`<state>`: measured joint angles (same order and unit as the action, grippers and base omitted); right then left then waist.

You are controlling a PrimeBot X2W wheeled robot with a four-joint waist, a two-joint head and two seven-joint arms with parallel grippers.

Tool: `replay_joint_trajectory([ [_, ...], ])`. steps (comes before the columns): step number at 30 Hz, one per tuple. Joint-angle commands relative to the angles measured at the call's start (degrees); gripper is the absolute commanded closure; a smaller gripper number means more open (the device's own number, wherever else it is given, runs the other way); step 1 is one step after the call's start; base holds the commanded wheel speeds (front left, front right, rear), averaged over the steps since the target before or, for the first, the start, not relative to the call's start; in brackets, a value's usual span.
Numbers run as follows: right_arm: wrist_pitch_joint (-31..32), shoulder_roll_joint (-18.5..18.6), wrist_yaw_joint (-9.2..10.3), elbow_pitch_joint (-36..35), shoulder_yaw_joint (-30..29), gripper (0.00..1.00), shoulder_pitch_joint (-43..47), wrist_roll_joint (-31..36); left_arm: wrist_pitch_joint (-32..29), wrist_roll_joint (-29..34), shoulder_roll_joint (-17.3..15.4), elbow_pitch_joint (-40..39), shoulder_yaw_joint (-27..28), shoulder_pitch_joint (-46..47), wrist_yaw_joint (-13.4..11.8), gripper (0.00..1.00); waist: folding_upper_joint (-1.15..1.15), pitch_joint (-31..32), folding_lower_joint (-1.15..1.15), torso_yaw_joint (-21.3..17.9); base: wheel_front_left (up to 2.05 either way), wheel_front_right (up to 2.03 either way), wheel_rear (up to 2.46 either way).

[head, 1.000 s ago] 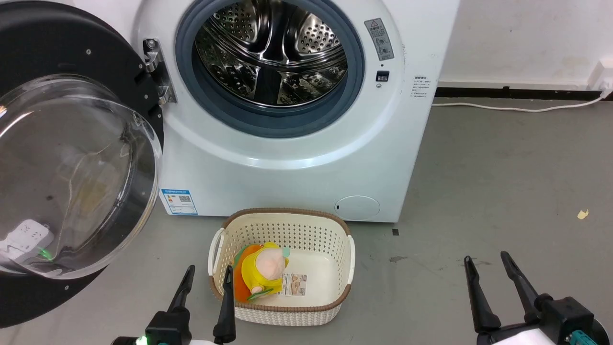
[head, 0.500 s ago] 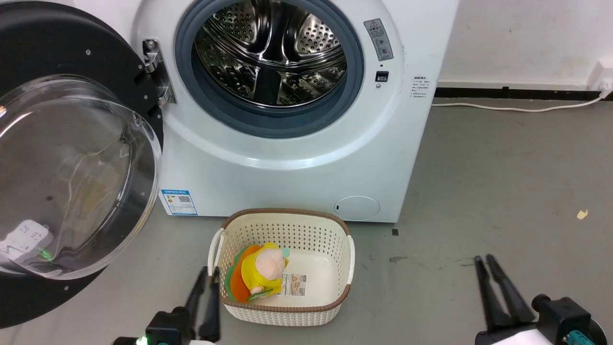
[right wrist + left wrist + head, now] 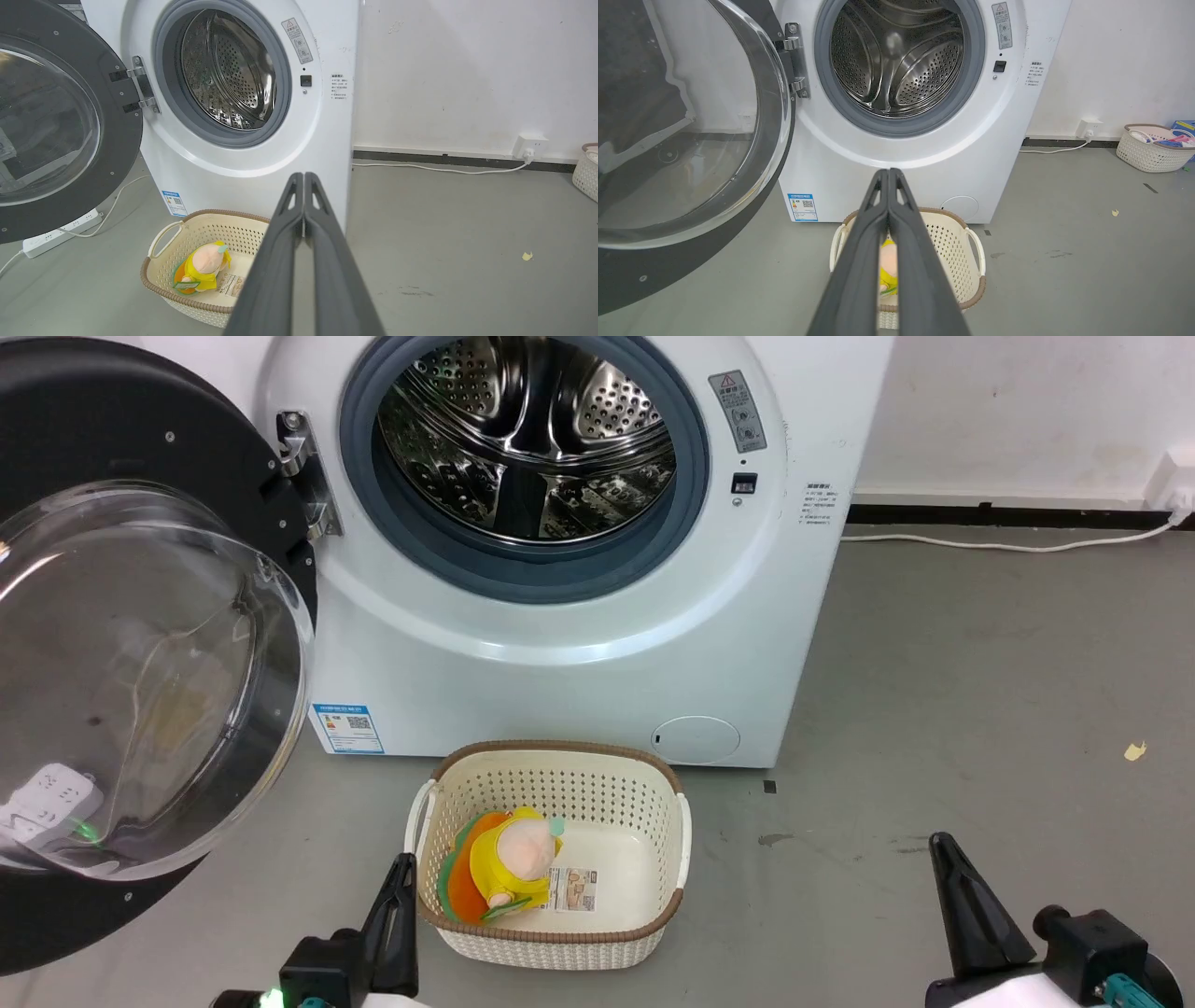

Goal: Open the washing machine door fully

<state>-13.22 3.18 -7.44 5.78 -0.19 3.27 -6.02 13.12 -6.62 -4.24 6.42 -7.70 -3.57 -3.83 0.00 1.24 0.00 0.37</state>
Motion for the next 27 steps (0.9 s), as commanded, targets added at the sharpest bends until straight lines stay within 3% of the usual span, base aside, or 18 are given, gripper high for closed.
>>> replay_joint_trajectory([
  [1, 0.32, -0.05, -0.01, -0.37, -0.01, 1.0, -0.37, 0.58, -0.29, 0.41, 0.18, -0.32, 0.42, 0.43, 0.44, 1.0, 0.0, -0.02, 0.0, 0.0, 0.0, 0.0, 0.0],
  [27, 3.61, -0.11, -0.02, -1.75, 0.05, 1.0, -1.11, 1.97, -3.56, 1.99, 0.48, -1.88, 2.28, 1.23, 1.3, 1.0, 0.0, -0.33, 0.0, -0.1, 0.0, 0.0, 0.0],
])
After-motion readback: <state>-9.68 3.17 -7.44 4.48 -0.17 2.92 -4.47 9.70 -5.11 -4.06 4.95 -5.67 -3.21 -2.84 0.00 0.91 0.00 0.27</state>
